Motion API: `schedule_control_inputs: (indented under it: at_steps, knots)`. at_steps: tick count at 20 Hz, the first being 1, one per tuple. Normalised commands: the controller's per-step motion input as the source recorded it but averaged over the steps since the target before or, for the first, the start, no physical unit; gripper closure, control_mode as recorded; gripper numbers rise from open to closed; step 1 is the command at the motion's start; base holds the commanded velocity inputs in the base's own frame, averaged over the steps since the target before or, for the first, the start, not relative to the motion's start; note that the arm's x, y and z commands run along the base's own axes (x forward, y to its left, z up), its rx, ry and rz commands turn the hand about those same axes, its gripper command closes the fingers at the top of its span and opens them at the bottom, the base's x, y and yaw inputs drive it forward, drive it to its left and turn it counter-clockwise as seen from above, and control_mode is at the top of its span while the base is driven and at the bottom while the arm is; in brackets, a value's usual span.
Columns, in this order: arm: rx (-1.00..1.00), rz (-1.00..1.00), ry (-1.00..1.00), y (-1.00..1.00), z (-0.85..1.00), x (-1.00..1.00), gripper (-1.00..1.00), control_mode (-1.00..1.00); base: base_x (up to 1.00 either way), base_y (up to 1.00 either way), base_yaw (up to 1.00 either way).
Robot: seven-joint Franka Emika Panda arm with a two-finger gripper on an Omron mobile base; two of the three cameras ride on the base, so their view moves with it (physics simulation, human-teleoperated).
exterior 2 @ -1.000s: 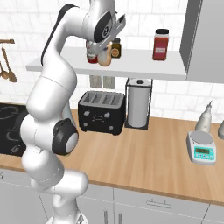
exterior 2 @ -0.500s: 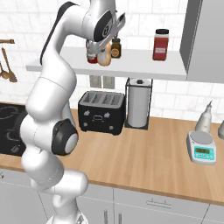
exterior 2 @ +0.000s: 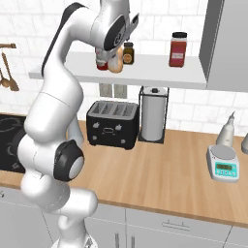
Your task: Put the shaker and condiment bottle from the counter next to their counterparts in the cabinet.
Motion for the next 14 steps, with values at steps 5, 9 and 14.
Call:
schedule_control_inputs:
  at_steps: [5, 9, 14]
  knots:
    - [0.00, 0.03, -0.05, 0.00, 0.00, -0.13, -1.00, -1.00, 0.00, 0.00, 0.00]
    - [0.00, 0.00, -0.06, -0.06, 0.00, -0.37, -1.00, -1.00, 0.00, 0.00, 0.00]
    - [0.00, 0.00, -0.13, -0.08, 0.00, -0.74, -1.00, -1.00, 0.00, 0.00, 0.00]
